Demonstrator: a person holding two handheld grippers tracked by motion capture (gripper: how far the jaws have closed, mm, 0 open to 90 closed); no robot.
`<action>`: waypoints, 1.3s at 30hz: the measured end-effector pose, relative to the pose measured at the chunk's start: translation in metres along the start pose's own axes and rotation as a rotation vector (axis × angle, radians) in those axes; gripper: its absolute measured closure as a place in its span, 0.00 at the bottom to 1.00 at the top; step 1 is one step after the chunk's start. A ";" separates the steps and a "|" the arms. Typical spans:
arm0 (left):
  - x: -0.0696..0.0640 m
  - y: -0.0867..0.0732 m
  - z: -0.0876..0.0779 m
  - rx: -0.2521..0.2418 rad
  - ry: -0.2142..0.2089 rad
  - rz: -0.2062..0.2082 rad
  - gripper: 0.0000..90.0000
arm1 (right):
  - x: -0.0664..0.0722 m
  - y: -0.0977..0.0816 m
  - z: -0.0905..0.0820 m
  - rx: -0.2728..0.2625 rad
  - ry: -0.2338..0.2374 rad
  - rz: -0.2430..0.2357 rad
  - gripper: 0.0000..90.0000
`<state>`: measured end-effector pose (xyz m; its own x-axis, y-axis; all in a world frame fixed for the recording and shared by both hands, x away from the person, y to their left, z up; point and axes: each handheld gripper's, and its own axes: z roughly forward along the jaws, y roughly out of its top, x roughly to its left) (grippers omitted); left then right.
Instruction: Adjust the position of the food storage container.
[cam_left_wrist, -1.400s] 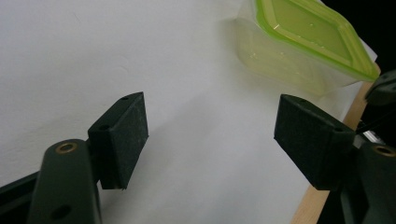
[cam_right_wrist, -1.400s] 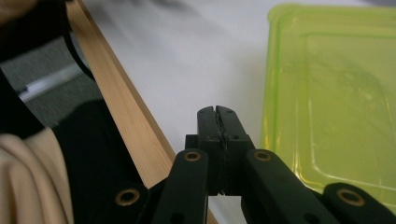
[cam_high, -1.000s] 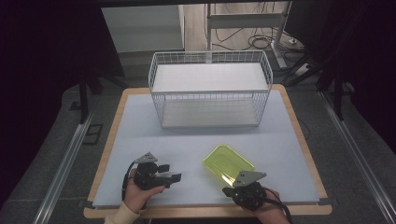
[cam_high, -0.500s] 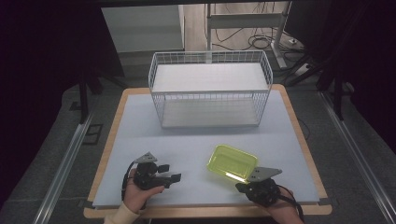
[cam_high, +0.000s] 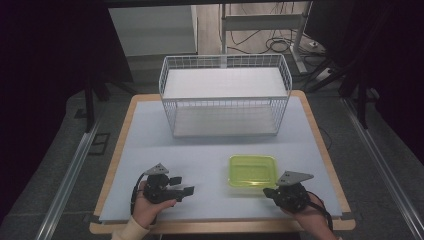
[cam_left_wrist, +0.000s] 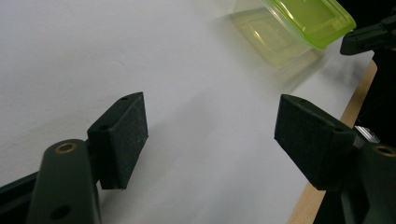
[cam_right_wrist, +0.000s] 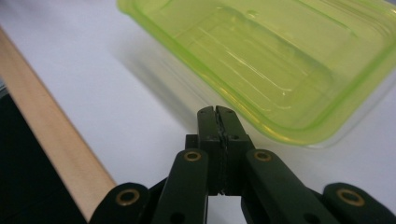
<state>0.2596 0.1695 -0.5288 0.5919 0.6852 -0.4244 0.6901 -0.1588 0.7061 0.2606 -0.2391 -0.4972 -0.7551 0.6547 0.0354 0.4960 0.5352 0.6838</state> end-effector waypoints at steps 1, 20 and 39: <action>0.000 0.000 0.000 0.000 0.000 0.000 0.28 | -0.002 -0.001 0.000 -0.002 0.006 0.008 1.00; 0.001 0.002 -0.001 -0.009 0.006 -0.017 0.28 | -0.050 -0.003 -0.037 -0.128 -0.191 0.113 1.00; 0.000 0.000 0.000 -0.004 0.011 -0.012 0.28 | -0.059 0.003 0.008 -0.016 -0.165 0.140 1.00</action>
<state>0.2598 0.1689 -0.5286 0.5792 0.6947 -0.4266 0.6952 -0.1476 0.7035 0.3095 -0.2719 -0.5028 -0.5982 0.8013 0.0122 0.5834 0.4250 0.6921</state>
